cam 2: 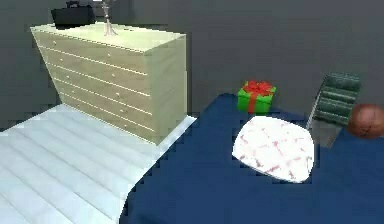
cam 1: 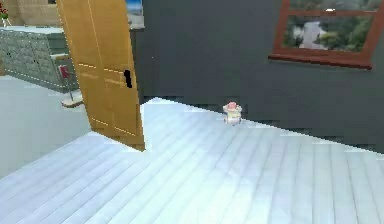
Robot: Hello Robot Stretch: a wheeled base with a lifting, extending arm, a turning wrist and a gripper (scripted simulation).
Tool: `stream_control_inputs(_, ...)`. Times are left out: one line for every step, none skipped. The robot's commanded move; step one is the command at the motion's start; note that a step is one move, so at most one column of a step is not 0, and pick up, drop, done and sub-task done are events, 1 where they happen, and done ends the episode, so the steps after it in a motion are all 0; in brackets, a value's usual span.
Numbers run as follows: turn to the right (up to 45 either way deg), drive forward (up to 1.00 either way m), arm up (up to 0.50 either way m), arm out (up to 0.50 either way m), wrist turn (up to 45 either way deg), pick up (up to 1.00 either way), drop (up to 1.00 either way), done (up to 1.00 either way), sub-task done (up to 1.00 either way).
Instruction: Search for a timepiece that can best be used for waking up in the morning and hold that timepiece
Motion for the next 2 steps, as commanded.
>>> stream_control_inputs(-45.0, 0.0, 0.0, 0.0, 0.0, 0.0, 0.0, 0.0, 0.0)
stream_control_inputs(-6.0, 0.0, 0.0, 0.0, 0.0, 0.0, 0.0, 0.0, 0.0)
